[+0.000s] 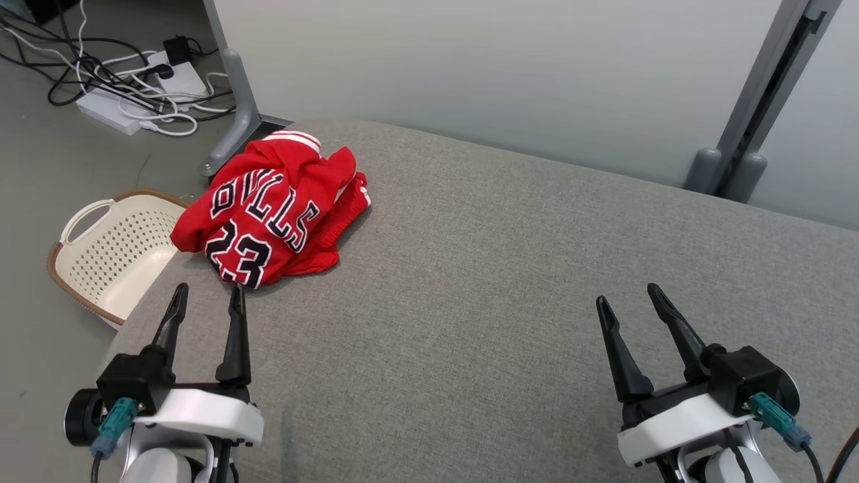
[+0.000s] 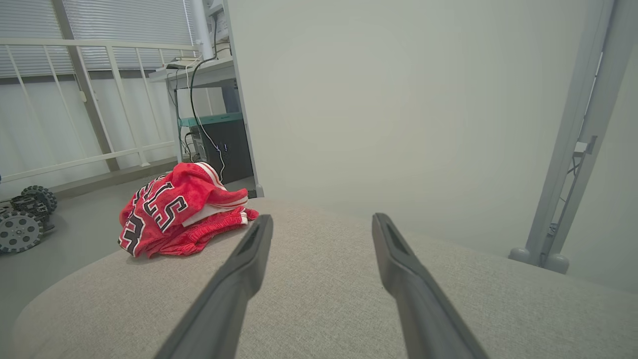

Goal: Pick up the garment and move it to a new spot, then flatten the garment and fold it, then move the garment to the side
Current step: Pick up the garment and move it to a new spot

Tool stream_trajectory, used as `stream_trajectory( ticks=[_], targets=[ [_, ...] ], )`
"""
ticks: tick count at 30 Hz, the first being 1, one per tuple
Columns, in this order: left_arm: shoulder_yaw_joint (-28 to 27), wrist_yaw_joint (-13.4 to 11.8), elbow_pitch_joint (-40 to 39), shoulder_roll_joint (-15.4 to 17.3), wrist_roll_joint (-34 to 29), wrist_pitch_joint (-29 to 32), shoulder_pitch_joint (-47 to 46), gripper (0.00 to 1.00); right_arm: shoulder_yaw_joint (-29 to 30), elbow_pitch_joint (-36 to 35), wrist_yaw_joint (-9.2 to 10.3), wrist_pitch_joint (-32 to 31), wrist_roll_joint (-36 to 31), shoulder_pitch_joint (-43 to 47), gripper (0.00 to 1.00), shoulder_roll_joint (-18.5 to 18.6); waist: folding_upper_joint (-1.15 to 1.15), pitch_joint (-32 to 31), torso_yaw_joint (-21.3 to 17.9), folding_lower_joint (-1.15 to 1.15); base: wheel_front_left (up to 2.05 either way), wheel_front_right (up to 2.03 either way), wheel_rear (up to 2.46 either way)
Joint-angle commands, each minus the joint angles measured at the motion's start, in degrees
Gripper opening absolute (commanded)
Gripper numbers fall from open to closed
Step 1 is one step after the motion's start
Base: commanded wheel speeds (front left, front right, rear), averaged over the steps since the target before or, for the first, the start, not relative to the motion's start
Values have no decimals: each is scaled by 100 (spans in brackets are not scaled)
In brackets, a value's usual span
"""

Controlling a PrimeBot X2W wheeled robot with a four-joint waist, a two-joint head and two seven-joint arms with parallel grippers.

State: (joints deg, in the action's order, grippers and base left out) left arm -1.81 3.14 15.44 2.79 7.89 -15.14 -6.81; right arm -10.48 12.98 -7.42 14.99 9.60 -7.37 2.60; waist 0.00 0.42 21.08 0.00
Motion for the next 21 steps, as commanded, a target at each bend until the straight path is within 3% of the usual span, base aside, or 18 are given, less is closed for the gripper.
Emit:
stream_trajectory(
  ticks=[1, 9, 21],
  targets=[
    [7, 146, 145, 86, 113, -3, -236, 100, -11, -11, -13, 28, -29, -35, 100, 51, 0, 50, -71, 0, 0, 0, 0],
    [-71, 295, 662, 482, 412, 418, -1093, 100, 7, -38, -13, 28, -64, -188, 100, 52, 0, 265, -378, 0, 0, 0, 0],
    [-372, 403, 1517, 1434, 1120, 2009, -2531, 100, 43, -118, -13, 27, -13, -543, 100, 50, 0, 783, -1333, 0, 0, 0, 0]
  ],
)
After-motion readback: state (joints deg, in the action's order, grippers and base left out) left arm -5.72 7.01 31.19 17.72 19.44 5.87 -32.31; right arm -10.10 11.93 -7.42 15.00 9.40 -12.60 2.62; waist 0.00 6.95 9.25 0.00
